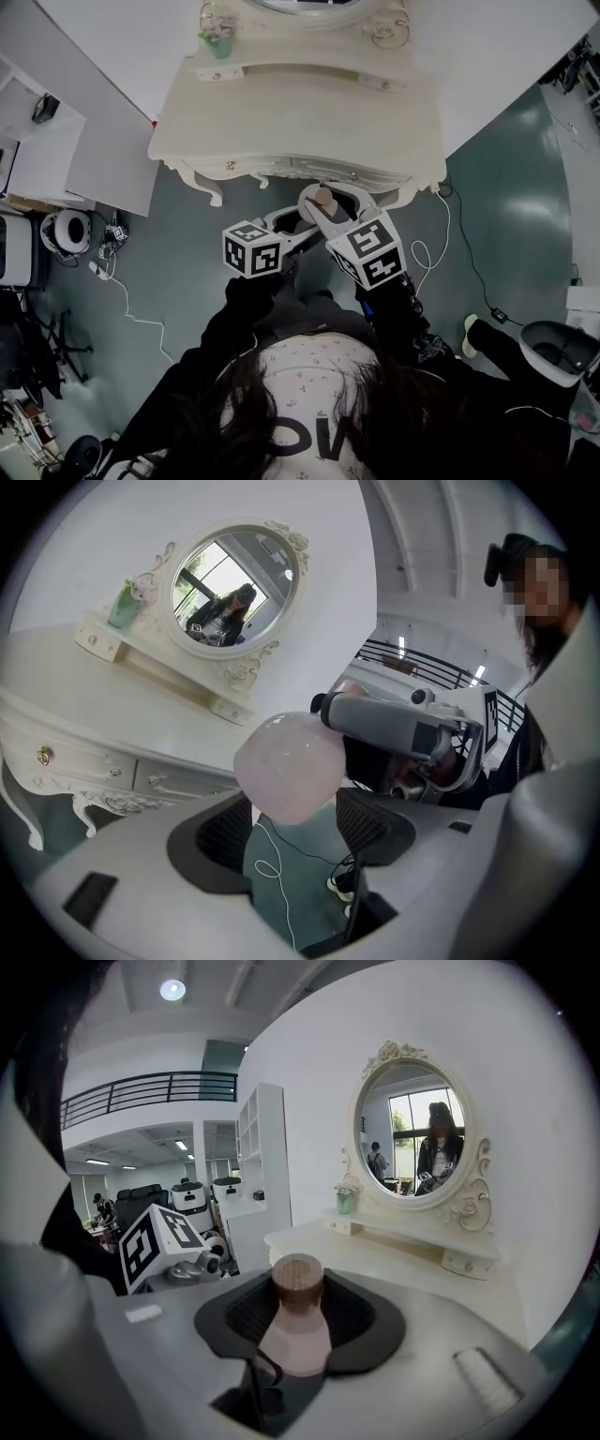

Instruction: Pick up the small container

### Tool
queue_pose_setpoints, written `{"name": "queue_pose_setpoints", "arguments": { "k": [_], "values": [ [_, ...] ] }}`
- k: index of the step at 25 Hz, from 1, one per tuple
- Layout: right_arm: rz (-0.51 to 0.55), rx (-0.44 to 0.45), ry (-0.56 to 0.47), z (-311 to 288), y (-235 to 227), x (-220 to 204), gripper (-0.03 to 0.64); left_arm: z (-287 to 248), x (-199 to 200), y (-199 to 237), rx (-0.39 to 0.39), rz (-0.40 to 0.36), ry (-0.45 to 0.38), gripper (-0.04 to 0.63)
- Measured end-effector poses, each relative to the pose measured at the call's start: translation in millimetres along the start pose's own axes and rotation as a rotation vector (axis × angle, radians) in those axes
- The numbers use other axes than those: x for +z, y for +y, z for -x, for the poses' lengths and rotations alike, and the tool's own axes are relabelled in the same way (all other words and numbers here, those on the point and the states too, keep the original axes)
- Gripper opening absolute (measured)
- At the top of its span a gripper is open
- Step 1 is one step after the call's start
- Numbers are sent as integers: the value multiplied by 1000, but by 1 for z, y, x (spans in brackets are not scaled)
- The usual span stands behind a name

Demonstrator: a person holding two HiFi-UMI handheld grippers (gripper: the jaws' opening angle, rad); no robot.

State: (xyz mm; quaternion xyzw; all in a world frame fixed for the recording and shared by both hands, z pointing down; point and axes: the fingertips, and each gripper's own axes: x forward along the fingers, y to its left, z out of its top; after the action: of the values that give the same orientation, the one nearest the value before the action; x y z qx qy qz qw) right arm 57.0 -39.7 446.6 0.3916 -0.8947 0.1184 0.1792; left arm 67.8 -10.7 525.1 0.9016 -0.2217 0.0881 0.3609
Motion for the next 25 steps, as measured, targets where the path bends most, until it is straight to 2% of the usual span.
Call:
{"name": "queue_pose_setpoints", "arguments": {
  "k": [5,13,25],
  "values": [
    [-8,-6,-20,41,1,-17,146,-13,-22,-35,3,-5,11,282],
    [4,-7,-14,86,17,-44,146,-20,-61,-77,-1,29,26,282],
    [-6,21,-14,98,34,-58,146,-11,-83,-88,29,43,27,282]
  ]
}}
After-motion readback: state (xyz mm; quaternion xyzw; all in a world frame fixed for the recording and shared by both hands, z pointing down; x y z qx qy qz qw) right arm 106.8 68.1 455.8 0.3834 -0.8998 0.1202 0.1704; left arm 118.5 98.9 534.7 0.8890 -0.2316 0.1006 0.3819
